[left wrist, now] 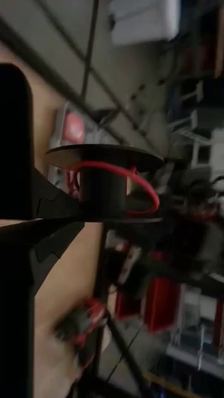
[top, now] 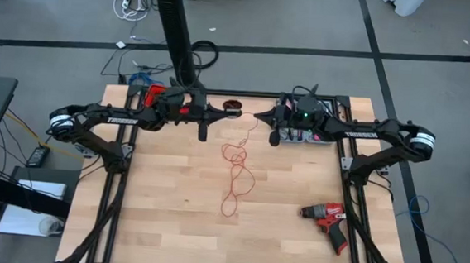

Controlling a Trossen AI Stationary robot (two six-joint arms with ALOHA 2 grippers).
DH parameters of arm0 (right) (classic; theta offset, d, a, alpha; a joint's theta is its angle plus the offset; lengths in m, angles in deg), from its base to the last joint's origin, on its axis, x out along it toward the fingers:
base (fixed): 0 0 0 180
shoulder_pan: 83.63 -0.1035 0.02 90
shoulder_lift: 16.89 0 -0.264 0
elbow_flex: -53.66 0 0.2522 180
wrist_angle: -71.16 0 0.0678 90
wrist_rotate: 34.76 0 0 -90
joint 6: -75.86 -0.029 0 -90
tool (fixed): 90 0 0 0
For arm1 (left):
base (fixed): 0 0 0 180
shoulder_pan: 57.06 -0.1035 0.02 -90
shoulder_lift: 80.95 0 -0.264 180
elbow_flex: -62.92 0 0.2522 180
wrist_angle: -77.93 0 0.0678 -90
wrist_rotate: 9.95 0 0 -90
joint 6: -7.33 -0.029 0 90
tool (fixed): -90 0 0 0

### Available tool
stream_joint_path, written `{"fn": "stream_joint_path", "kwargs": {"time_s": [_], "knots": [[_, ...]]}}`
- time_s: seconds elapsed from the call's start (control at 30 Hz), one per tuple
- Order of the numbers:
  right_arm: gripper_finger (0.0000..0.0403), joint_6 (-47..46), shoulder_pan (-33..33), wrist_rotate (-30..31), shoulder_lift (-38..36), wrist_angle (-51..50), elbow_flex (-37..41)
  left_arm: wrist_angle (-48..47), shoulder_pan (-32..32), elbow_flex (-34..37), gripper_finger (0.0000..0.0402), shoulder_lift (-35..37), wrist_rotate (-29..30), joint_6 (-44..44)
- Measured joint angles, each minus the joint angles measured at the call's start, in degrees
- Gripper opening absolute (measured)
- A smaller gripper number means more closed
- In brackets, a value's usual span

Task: Coil cords
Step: Coil the red wire onto the black spool

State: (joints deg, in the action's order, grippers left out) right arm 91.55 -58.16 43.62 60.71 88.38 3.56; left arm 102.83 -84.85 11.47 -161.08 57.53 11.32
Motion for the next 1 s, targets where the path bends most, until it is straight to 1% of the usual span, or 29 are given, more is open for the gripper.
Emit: {"fn": "stream_joint_path", "kwargs": {"time_s": [0.1,0.27,0.37,0.53,0.67,1.0], "knots": [[0.0,0.83,-0.02,-0.62,-0.49,0.5,0.0,-0.62,0.06,0.0,0.0,0.01,-3.05,2.45],[0.0,0.93,-0.54,-5.2,0.06,1.58,-0.99,-0.88,0.09,0.0,0.0,0.02,-5.73,6.93],[0.0,2.04,-1.49,-6.19,0.02,2.06,-1.11,-1.85,0.11,0.0,0.0,0.02,-7.16,8.14],[0.0,2.25,-1.81,-7.3,-1.45,1.99,-1.11,-5.21,-0.12,-0.02,0.0,0.02,-7.74,8.23],[0.0,2.52,-1.86,-7.71,-3.55,-0.3,-1.14,-8.21,-0.31,-0.01,0.0,0.02,-8.18,6.71],[0.0,3.17,-1.84,-8.02,-4.91,-1.36,-1.16,-8.66,-0.31,0.0,0.0,0.02,-8.2,5.56]]}}
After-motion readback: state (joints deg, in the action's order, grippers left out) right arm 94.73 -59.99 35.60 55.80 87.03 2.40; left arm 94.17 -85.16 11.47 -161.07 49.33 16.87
